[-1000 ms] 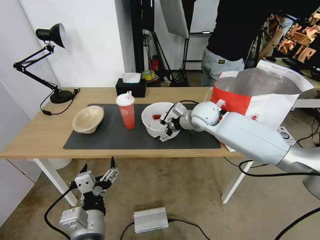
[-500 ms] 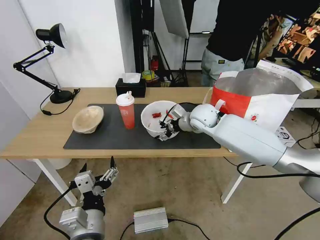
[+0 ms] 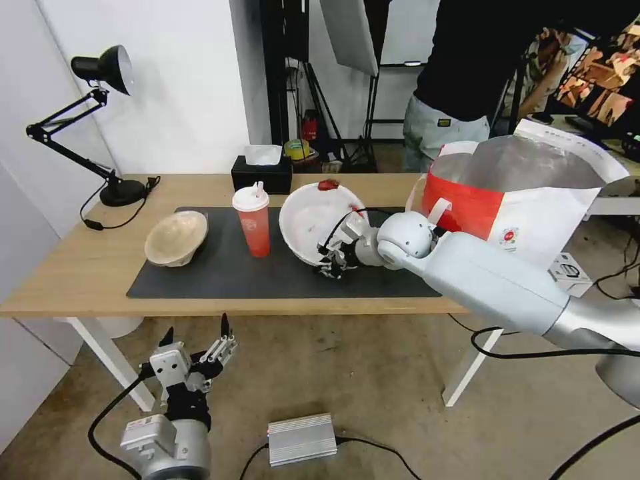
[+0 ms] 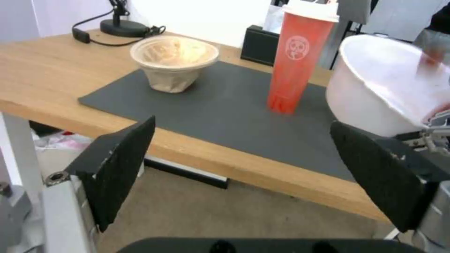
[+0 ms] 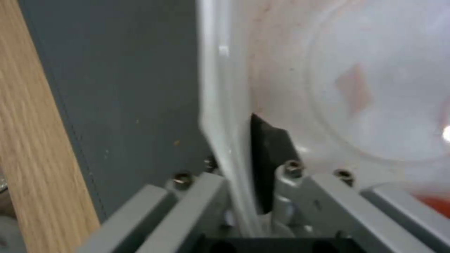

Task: Pick up the trash from the table and place it into the takeout bag.

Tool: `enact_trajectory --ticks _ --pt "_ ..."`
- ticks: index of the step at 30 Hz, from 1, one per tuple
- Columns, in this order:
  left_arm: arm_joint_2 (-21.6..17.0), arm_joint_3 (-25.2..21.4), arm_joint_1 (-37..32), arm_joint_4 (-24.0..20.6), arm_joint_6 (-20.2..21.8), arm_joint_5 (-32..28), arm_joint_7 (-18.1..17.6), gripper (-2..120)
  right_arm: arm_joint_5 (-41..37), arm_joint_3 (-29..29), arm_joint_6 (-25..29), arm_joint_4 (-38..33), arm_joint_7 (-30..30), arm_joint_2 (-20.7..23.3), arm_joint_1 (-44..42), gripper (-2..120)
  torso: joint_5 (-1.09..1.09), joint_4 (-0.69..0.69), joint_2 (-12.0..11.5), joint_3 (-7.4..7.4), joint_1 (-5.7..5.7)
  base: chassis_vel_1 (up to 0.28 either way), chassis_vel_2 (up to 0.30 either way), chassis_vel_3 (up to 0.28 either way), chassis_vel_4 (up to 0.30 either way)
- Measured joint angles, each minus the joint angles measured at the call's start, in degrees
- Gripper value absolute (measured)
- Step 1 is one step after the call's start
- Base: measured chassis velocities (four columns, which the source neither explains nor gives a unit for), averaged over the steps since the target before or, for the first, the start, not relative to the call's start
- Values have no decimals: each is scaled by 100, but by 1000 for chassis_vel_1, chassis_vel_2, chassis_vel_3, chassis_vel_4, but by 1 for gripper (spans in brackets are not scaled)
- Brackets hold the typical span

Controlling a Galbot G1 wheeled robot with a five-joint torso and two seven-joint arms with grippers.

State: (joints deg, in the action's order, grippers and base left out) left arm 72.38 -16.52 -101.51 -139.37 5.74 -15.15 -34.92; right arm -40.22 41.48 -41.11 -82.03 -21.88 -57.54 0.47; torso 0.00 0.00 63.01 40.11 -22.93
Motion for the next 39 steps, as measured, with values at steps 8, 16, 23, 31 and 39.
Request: enact_trajectory --ticks 8,16,23,31,39 --pt "12 7 12 23 -17 30 -5 100 -10 3 18 16 18 -23 -3 0 0 -1 1 0 0 0 0 0 0" --pt "20 21 20 55 -31 55 -9 100 -13 5 46 36 21 -82 -13 0 0 0 1 0 1 0 0 0 0" --pt "24 30 36 72 -46 58 -12 100 -14 23 64 41 7 -105 -5 0 0 0 1 0 1 0 0 0 0" --pt "21 21 33 72 -51 58 -15 100 -82 -20 80 -97 -8 -53 75 0 1 2 1 1 0 0 0 0 0" --pt "1 13 -2 69 -68 75 -16 100 -231 -91 23 -449 88 257 190 0 1 0 1 0 0 0 0 0 0"
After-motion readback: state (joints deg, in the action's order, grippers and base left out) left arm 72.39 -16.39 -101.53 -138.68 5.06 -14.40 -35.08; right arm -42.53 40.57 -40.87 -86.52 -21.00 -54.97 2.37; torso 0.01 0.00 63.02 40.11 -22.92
